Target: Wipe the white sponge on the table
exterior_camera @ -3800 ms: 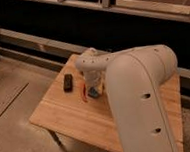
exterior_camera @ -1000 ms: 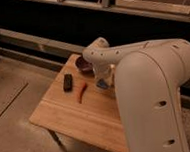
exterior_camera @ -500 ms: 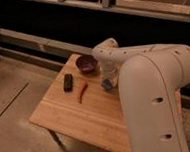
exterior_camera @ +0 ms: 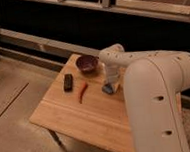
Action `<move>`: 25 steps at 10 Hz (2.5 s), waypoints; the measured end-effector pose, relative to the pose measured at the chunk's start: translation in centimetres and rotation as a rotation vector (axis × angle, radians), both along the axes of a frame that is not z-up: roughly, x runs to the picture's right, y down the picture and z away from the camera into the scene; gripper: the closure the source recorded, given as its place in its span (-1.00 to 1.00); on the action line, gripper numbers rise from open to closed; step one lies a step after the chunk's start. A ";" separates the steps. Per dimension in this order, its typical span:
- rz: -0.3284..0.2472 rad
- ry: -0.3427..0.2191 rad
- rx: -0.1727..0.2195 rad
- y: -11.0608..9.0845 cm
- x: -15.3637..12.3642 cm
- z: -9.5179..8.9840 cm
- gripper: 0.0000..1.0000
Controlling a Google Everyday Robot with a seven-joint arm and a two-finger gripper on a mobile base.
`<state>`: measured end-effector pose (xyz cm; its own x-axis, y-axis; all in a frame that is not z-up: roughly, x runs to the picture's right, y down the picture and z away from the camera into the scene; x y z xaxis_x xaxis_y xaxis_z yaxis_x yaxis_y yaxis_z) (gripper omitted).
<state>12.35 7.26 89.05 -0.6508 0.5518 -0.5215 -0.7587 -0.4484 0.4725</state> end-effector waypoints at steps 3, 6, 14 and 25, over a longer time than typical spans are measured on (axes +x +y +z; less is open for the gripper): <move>0.041 0.055 -0.012 0.6 2.8 -0.7 1.00; 0.060 0.074 -0.006 1.2 3.1 -2.4 1.00; -0.106 -0.064 -0.025 4.9 -9.9 -2.6 1.00; -0.117 0.066 0.044 -3.9 -2.6 -1.2 1.00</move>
<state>9.77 3.41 87.83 -0.6130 0.6472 -0.4531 -0.7748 -0.3803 0.5050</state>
